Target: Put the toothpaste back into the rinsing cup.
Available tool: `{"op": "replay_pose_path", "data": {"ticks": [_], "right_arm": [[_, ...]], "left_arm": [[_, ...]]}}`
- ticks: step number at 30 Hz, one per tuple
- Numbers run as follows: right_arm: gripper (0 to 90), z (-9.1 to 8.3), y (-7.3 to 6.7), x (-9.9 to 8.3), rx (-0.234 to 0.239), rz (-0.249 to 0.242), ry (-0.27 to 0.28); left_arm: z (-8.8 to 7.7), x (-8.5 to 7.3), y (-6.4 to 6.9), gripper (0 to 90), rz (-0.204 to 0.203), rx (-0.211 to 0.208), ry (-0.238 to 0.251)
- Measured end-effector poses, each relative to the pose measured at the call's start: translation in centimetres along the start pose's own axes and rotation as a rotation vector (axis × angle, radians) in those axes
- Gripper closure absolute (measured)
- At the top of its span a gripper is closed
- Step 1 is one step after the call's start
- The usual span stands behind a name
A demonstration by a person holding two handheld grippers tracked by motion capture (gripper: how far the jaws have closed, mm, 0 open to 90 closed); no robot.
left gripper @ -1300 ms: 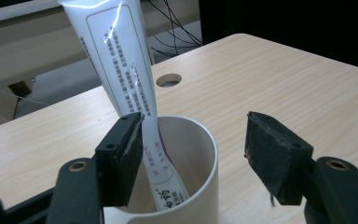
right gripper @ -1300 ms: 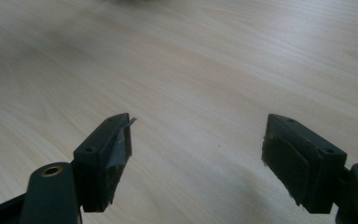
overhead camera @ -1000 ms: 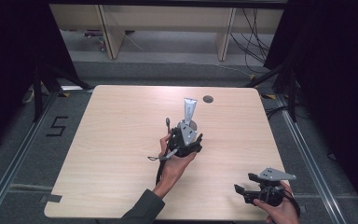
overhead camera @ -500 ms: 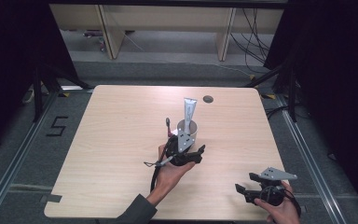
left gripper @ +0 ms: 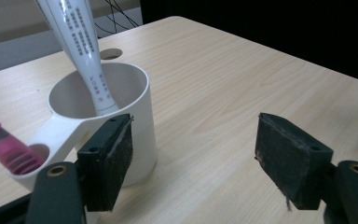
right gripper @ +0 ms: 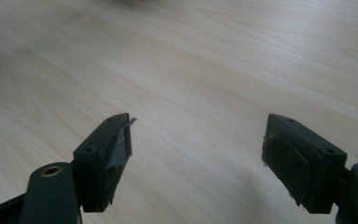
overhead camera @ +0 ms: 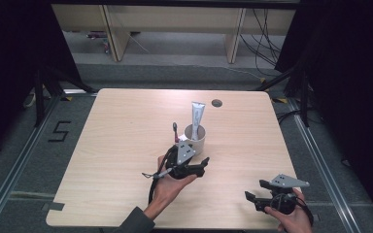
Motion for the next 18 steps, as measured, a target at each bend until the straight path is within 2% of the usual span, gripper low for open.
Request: {"op": "replay_pose_path", "data": {"ticks": [2, 3, 7, 11, 13, 15, 16, 17, 18], "right_arm": [[24.7, 0.0, 0.0, 0.0, 0.002, 0.001, 0.000], [24.8, -0.1, 0.3, 0.0, -0.014, -0.027, 0.003], [24.7, -0.1, 0.3, 0.0, -0.003, -0.017, 0.001], [24.7, -0.1, 0.4, 0.0, -0.003, -0.024, 0.005], [24.7, -0.1, 0.5, 0.0, -0.013, -0.024, 0.002], [24.7, 0.0, 0.5, 0.0, -0.015, -0.024, -0.001], [24.7, 0.0, 0.2, -0.1, 0.000, 0.000, -0.006], [24.7, 0.0, 0.4, 0.0, -0.012, -0.023, 0.000], [24.7, 0.0, 0.4, 0.0, -0.014, -0.026, -0.003]], "left_arm": [[-0.2, -0.3, -0.1, 25.1, 0.005, -0.010, -0.005], [-0.3, -0.4, -0.2, 24.8, 0.000, -0.018, -0.003], [-1.1, -0.8, -0.4, 23.6, 0.003, -0.032, -0.011], [-1.9, -1.3, -0.4, 22.9, -0.013, -0.073, -0.003], [-2.3, -1.6, -0.6, 22.8, -0.006, -0.061, -0.004], [-2.6, -2.0, -0.7, 22.2, -0.009, -0.067, -0.003], [-2.6, -2.1, -0.7, 22.0, -0.011, -0.073, 0.001], [-2.8, -2.3, -0.8, 22.1, -0.009, -0.069, -0.005], [-2.9, -2.4, -0.9, 22.1, -0.005, -0.068, -0.008]]}}
Point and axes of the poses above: each handheld gripper's, and its own axes: z roughly forward along the jaws, x roughly out of its top, y roughly to its right, the point moved 4 cm from there along z, roughly forward along the jaws, and after that the axes turned 13 degrees about -y, right-handed, at the moved point
